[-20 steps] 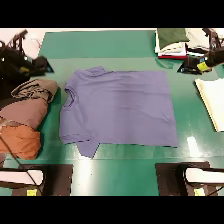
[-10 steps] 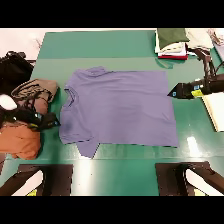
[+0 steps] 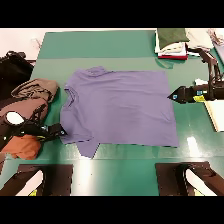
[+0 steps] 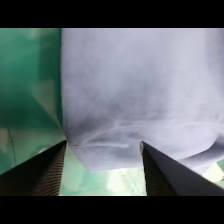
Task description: Fold the shirts.
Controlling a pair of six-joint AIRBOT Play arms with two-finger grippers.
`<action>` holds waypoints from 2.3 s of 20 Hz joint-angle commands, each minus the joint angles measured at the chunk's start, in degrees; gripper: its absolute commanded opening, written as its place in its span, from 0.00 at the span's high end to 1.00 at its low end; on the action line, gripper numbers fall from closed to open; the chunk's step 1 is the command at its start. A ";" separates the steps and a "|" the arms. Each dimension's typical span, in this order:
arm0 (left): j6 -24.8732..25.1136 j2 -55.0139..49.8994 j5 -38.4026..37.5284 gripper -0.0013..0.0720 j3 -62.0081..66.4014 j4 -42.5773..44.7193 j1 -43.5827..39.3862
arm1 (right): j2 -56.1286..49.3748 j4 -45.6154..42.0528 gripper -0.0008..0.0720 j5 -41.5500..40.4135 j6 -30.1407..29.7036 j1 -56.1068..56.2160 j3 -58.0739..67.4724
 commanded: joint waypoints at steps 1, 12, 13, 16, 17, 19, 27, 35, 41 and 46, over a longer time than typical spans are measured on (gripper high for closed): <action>0.20 0.15 1.11 0.26 -2.16 -1.07 0.00 | 0.37 0.02 0.49 0.13 0.55 0.07 -0.11; 3.91 0.52 1.60 0.95 3.80 -4.48 0.02 | 0.37 -6.67 0.49 9.86 -0.28 -12.85 -9.42; 4.31 0.83 1.27 0.95 5.51 -4.50 0.02 | 0.37 -9.31 0.45 11.65 -1.18 -16.81 -12.96; 4.35 1.09 1.16 0.95 10.29 -4.52 0.00 | 0.35 -11.06 0.26 10.21 -1.70 -28.22 -23.28; 4.72 1.09 1.16 0.95 11.32 -4.52 0.02 | 0.35 -10.64 0.31 9.05 -1.97 -30.29 -26.14; 4.94 1.09 1.49 0.95 12.41 -4.50 0.02 | 0.35 -10.58 0.45 7.23 -2.97 -31.34 -30.75; 4.92 1.09 1.95 0.95 12.41 -4.50 0.02 | -7.69 -2.12 0.45 4.50 -4.72 -31.28 -34.03; 4.72 1.25 1.33 0.95 12.41 -4.55 0.02 | -12.96 1.03 0.89 1.97 -5.46 -17.66 -33.81; 2.56 7.54 -1.79 0.95 27.45 -4.55 0.02 | 3.02 1.09 0.97 5.03 -4.11 -9.29 -15.47; 2.05 10.80 -1.68 0.95 62.25 -4.55 0.02 | 12.72 0.87 0.97 -0.02 -1.42 -10.95 17.81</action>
